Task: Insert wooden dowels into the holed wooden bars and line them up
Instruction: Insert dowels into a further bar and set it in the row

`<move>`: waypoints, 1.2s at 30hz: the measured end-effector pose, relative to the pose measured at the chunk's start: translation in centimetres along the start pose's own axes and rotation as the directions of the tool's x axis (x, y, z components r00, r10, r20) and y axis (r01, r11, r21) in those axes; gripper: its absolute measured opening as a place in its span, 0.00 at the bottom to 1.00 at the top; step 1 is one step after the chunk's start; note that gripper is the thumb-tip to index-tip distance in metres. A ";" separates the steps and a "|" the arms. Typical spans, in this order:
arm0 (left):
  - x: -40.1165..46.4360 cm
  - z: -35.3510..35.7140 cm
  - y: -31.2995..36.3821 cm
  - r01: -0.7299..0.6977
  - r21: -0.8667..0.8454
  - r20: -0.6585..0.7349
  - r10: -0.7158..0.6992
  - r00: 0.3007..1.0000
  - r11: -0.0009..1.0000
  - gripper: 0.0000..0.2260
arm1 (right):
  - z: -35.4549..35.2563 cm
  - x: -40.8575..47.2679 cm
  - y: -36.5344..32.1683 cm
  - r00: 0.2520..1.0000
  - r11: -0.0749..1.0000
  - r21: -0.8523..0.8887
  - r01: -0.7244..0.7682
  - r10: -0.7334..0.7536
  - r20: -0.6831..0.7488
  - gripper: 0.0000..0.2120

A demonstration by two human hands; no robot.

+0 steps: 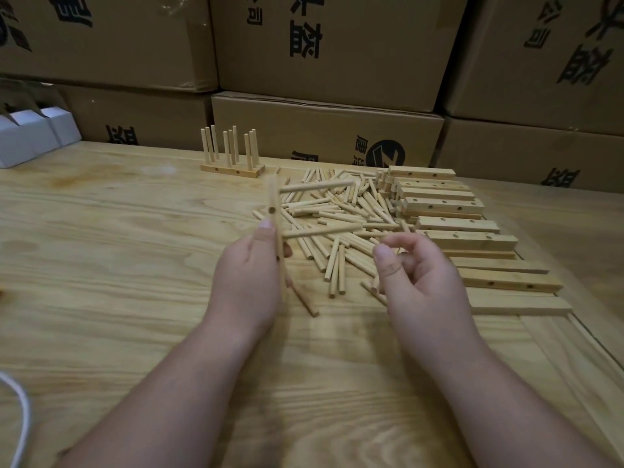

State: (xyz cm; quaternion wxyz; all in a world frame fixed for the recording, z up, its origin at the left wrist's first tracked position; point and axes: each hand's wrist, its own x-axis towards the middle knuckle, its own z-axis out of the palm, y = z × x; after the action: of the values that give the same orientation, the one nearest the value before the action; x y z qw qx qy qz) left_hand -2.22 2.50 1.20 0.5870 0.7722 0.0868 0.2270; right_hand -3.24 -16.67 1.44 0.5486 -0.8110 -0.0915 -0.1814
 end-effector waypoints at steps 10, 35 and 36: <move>1.3 -0.2 -1.0 0.279 -0.278 -0.053 -0.305 0.951 0.919 0.22 | 3.4 -0.6 1.0 0.893 0.873 -0.414 0.258 -0.052 0.447 0.09; 1.0 0.0 -1.1 0.267 -0.391 0.081 -0.256 0.963 0.881 0.26 | 1.5 -0.2 0.3 0.943 0.947 -0.228 0.225 -0.153 0.295 0.04; 0.9 -0.1 -1.1 0.264 -0.402 0.088 -0.250 0.964 0.877 0.25 | 1.5 -0.3 0.3 0.941 0.945 -0.228 0.235 -0.162 0.297 0.04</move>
State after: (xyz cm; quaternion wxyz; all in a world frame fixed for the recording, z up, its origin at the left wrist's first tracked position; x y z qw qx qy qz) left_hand -1.28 3.27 0.41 0.7621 0.6172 0.1289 0.1473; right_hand -3.09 -15.43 0.58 0.3983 -0.8796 -0.2241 -0.1324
